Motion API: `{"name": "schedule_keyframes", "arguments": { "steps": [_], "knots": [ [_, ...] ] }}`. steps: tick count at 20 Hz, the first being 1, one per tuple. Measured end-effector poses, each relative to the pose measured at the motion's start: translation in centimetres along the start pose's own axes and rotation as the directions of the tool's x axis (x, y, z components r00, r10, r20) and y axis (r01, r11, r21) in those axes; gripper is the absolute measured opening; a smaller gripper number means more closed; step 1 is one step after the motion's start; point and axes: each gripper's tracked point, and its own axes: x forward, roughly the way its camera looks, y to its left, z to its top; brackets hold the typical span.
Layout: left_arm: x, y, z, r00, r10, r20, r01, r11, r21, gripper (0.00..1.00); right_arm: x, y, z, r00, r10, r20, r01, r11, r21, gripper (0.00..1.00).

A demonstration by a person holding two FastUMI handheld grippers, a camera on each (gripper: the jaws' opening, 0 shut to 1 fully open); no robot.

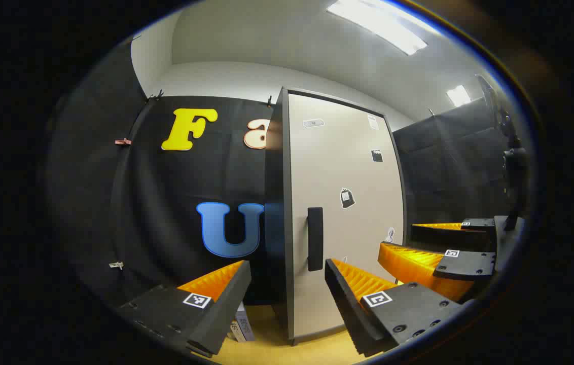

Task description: Open the cabinet door with the right hand, grasp the bottle in the cabinet with the left hand and place it on the coaster, then close the cabinet door with the right hand.

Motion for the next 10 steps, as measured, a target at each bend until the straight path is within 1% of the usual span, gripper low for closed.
{"name": "schedule_keyframes", "arguments": {
  "steps": [7, 10],
  "knots": [
    [-1.0, -0.1, 0.4, 1.0, -0.016, 0.015, 0.016, 1.0, -0.011, 0.93, -1.0, 0.3, 0.1, 1.0, -0.008, -0.002, 0.008, 1.0, -0.01, 0.97],
    [-1.3, 0.1, 0.5, 1.0, -0.013, 0.018, 0.013, 1.0, -0.025, 0.92, -1.3, 0.7, 0.3, 1.0, -0.005, 0.003, 0.005, 1.0, -0.014, 0.97]
  ]
}}
